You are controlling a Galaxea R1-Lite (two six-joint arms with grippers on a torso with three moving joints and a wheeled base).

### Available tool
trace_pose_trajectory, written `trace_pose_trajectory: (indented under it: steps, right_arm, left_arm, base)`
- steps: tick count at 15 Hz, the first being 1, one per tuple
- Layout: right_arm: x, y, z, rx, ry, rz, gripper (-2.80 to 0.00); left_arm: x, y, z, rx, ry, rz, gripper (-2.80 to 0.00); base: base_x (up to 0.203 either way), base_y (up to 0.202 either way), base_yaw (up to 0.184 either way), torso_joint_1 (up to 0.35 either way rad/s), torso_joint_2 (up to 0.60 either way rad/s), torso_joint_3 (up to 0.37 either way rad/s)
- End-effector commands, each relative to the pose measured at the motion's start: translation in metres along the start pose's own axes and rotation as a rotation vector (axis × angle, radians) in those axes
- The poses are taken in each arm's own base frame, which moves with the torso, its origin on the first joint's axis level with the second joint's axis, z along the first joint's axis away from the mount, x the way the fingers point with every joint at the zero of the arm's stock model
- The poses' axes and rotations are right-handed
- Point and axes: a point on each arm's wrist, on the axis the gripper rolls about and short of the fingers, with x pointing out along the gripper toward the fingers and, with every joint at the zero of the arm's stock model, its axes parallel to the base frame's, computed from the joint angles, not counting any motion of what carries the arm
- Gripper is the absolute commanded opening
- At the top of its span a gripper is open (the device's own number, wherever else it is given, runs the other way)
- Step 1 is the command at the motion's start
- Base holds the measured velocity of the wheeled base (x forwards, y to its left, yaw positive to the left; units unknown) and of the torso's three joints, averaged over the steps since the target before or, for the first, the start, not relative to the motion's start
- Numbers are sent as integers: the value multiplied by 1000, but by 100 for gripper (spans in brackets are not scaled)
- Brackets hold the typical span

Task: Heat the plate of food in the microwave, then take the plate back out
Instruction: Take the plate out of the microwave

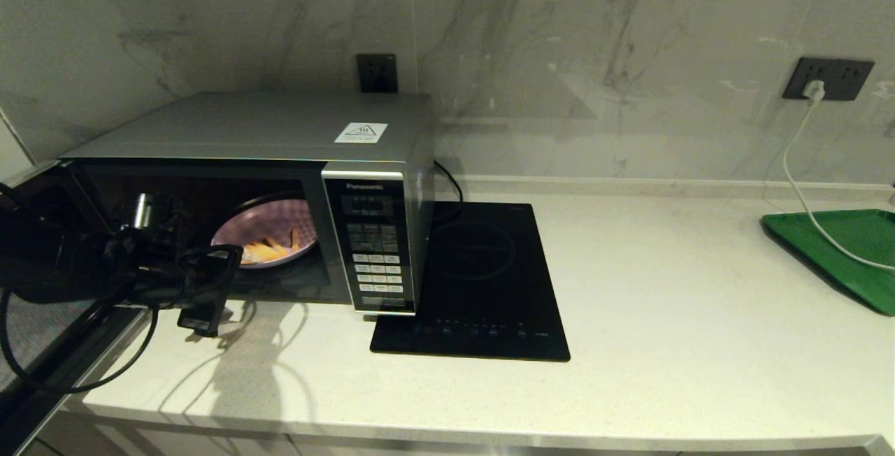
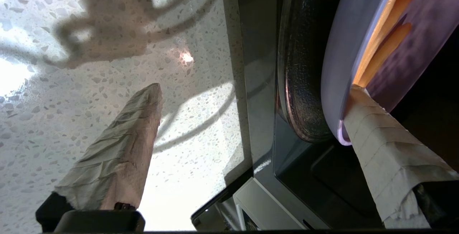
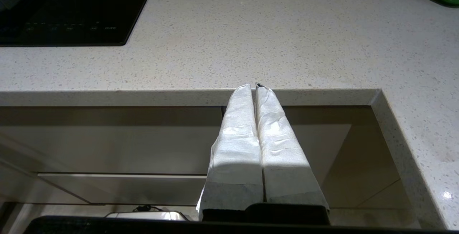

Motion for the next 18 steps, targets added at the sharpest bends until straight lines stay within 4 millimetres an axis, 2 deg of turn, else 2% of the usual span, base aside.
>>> trace_pose_trajectory:
  steps: [1,17,18]
  right_arm:
    - [0,0,0,0,1,0,-280]
    - [0,0,0,0,2,0,-280]
    - [0,0,0,0,3,0,-280]
  left_arm:
    - [3,1,-1,-6,4,6,0]
    - [2,3,-5,15,8,34,0]
    - [2,2,-6,21,11,32,-280]
  base:
    - [0,0,0,0,0,0]
    - [0,0,0,0,0,0]
    - [0,0,0,0,0,0]
